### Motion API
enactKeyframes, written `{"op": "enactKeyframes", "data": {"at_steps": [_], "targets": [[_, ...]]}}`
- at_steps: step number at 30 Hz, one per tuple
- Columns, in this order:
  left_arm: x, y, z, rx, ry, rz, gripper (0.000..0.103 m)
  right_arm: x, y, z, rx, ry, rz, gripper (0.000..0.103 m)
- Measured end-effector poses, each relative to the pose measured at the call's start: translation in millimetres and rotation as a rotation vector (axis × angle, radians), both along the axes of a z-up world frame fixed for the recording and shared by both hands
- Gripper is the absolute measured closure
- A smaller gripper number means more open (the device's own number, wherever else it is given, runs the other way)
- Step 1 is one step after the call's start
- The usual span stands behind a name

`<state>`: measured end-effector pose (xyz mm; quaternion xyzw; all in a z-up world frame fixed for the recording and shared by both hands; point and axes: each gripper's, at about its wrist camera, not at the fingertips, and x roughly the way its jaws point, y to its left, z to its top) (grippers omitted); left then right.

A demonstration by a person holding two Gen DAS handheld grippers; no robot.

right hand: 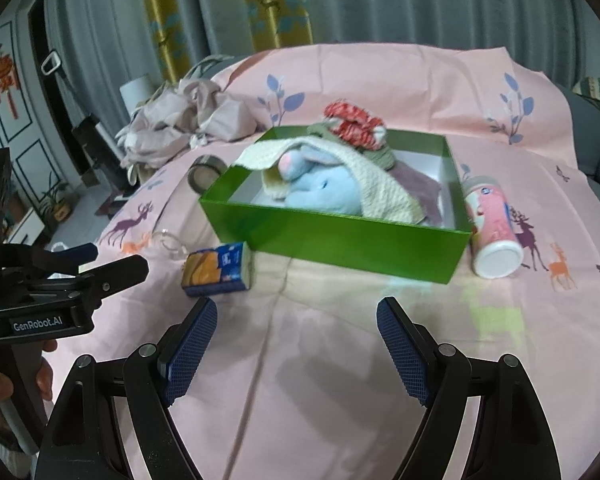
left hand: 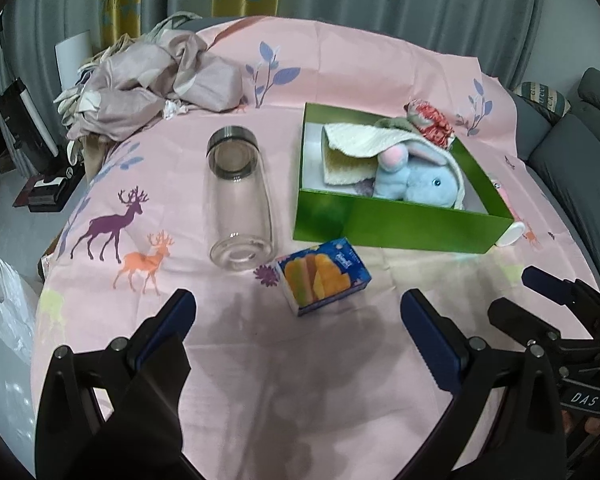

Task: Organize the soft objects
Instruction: 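Withdraw the right gripper from the green box, then move the right gripper to the blue tissue pack and grasp it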

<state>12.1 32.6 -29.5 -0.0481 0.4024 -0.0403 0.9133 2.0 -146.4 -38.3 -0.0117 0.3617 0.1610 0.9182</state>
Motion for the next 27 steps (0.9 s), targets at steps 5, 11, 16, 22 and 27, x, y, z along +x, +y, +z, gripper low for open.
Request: {"op": "enactKeyframes", "data": {"at_steps": [5,11,16,22,27], "targets": [[4.2,3.3,-13.0,-0.025,0.035,-0.007,0.001,5.9,11.3,-11.3,-0.018,0.031,0.026,0.02],[10.6,8.3,-27.9,-0.05,0.076,-0.01,0.001,14.7,25.1,-29.1,-0.037,0.078,0.065,0.02],[21.8,11.8,-37.5,-0.073,0.105,-0.015,0.001,26.1,39.2,-42.1,-0.053,0.111,0.111,0.02],[36.5,11.4,-48.0,-0.106,0.135,-0.04,0.005,41.0,54.8,-60.4,-0.055,0.153,0.178,0.02],[49.3,13.4,-55.0,-0.157,0.158,-0.069,0.015,55.0,63.3,-71.2,-0.046,0.168,0.229,0.02]]}}
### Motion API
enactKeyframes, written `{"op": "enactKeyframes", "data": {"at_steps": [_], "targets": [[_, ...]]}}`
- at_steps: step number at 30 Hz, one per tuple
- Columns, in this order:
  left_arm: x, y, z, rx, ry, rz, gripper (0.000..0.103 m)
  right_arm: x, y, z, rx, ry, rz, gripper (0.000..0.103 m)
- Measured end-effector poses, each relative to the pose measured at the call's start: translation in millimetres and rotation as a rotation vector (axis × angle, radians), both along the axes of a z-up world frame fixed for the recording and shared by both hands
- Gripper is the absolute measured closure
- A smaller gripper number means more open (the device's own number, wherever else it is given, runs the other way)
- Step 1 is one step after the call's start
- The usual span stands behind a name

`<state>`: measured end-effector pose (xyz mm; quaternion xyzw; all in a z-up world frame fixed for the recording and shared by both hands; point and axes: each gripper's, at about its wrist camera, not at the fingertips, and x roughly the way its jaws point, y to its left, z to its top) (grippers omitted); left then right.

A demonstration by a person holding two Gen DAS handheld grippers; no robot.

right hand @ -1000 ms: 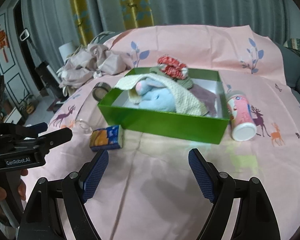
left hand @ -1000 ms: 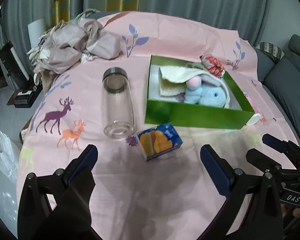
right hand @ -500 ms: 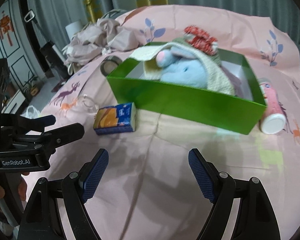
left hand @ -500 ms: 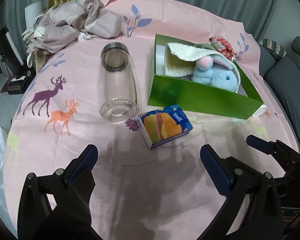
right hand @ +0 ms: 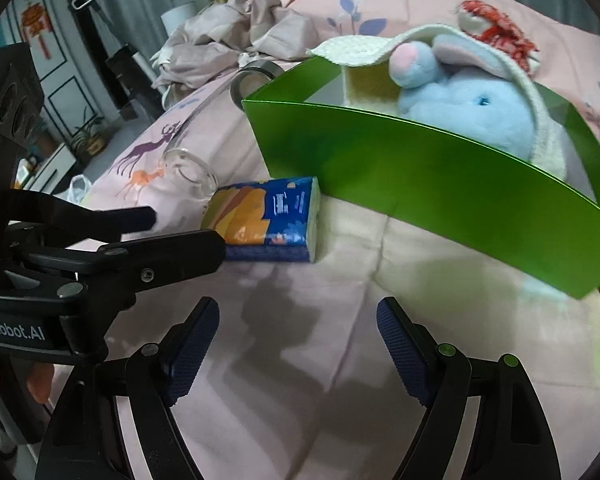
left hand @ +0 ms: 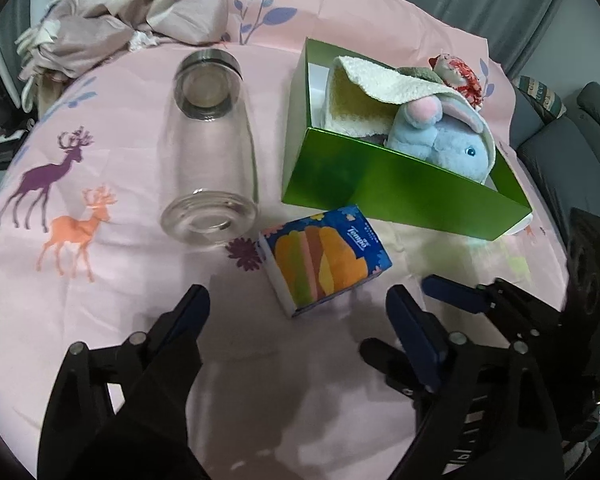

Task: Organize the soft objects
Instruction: 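Move the right gripper to the blue tissue pack and grasp it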

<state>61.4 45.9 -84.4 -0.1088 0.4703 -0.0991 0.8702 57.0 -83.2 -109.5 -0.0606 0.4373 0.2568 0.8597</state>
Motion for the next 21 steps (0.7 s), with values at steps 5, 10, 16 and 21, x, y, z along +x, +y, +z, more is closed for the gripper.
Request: {"op": "enactKeyframes", "data": {"at_steps": [5,10,16,21], "targets": [[10.7,-1.5,-5.8,-0.058,0.022,-0.018,0.027,14.7,8.5,-1.8,0.01,-0.015,0.049,0.023],[13.9,-4.3,-10.6,-0.086,0.045,-0.03,0.043,23.3,15.5,-2.9,0.021,-0.015,0.097,0.036],[14.4,-2.7,-10.2,-0.101,0.049,-0.029,0.049,25.0,22.5,-2.1,0.012,-0.018,0.133,0.055],[12.2,-1.7,-6.1,-0.086,0.036,-0.035,0.048,23.9,21.1,-0.8,0.016,-0.013,0.128,0.063]]}}
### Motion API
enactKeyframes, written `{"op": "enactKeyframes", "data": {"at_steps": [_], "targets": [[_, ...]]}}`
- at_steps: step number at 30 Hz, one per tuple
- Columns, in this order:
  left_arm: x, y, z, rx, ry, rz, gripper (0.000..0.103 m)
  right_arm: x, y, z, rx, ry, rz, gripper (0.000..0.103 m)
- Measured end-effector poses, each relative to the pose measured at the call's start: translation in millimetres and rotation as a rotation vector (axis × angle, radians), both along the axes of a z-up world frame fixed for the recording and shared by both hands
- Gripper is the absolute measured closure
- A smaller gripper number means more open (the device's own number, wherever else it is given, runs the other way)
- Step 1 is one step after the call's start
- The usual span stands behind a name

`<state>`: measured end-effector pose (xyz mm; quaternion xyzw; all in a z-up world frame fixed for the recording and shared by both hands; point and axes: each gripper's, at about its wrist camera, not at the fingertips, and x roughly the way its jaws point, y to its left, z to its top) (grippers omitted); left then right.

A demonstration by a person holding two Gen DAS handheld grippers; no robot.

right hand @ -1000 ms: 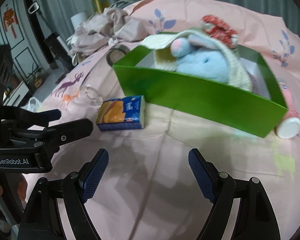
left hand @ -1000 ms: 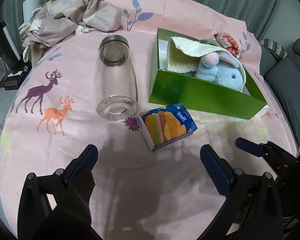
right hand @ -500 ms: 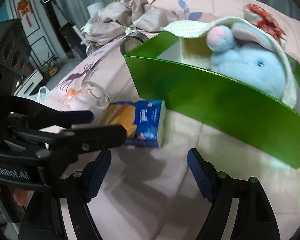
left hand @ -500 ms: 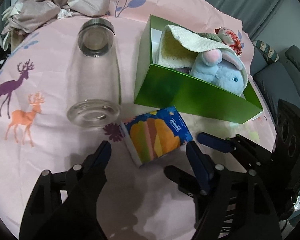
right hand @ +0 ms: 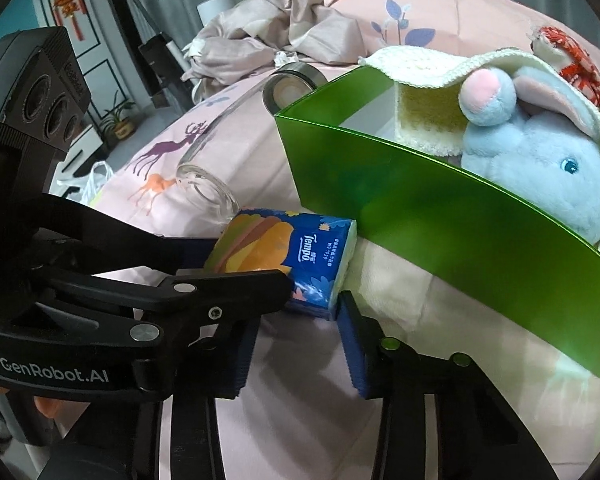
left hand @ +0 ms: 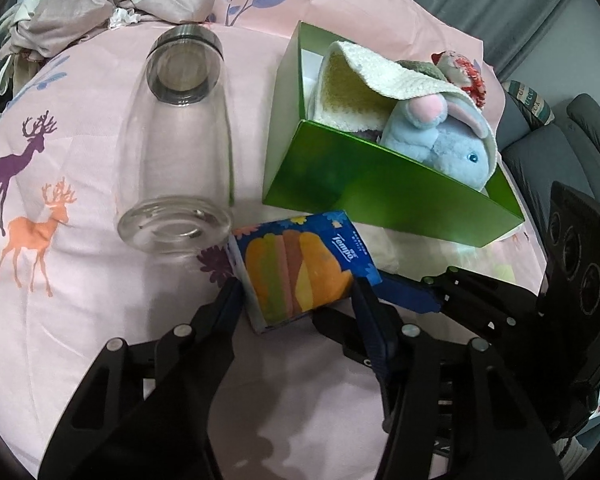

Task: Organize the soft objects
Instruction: 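Lift the blue tissue pack with the right gripper over the green box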

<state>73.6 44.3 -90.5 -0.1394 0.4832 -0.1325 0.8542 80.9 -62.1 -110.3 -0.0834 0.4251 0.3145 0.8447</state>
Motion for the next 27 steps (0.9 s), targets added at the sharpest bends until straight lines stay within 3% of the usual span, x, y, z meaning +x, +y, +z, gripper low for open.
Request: {"op": "enactKeyframes", "data": {"at_steps": [10,27], "targets": [[-23.5,-7.7,33.0,-0.002,-0.079,-0.021,0.047,-27.8,-7.5,30.6,0.022,-0.074,-0.043,0.064],[-61.1,-44.9,87.5,0.065,-0.198,-0.086,0.047,-75.4,-39.1,80.2,0.089,-0.181,-0.103,0.064]]}}
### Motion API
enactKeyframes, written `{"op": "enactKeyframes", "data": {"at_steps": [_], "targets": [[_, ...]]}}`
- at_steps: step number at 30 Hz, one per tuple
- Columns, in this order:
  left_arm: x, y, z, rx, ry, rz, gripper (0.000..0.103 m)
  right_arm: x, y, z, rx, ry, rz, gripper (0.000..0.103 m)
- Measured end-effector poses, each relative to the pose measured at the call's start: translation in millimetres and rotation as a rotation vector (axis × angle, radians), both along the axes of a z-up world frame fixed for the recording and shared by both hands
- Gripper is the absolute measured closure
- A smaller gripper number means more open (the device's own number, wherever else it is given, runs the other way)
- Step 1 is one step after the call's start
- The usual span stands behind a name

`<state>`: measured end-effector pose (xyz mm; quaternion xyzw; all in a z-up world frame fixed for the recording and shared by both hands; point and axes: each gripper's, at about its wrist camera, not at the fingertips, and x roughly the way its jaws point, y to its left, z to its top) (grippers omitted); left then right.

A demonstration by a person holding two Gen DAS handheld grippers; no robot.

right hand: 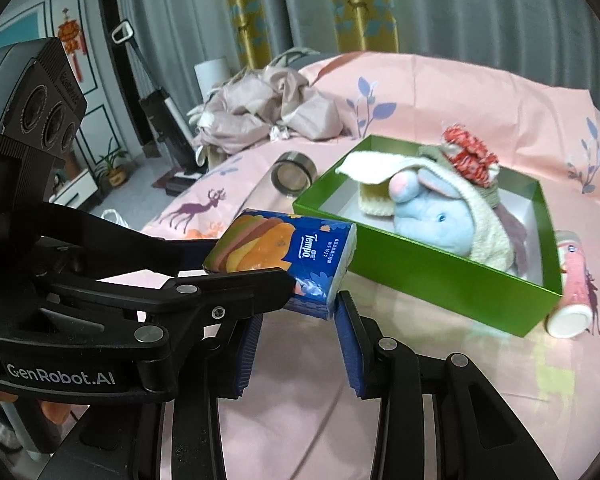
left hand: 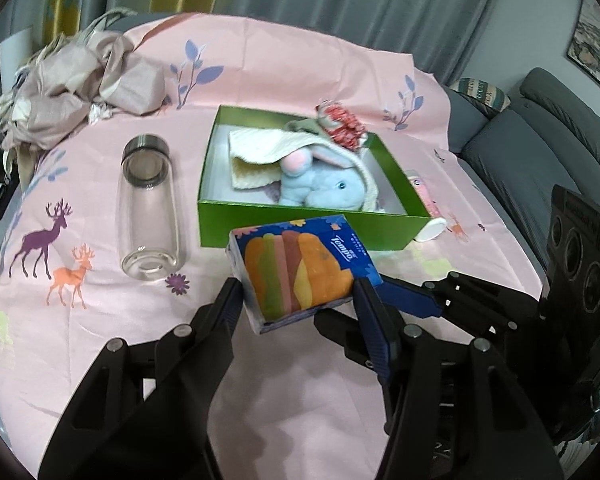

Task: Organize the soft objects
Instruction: 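Lift the blue tissue pack with the right gripper over the green box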

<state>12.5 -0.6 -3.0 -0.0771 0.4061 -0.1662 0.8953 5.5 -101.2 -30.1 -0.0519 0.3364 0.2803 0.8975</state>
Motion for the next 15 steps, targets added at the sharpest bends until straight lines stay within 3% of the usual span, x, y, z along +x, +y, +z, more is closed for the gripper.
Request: {"op": "enactKeyframes", "data": {"at_steps": [15], "targets": [[-6.4,-35.6,31.6,0.055,-0.072,-0.058,0.047,-15.0,-34.0,25.5,0.064,-0.07,-0.044,0.064]]}}
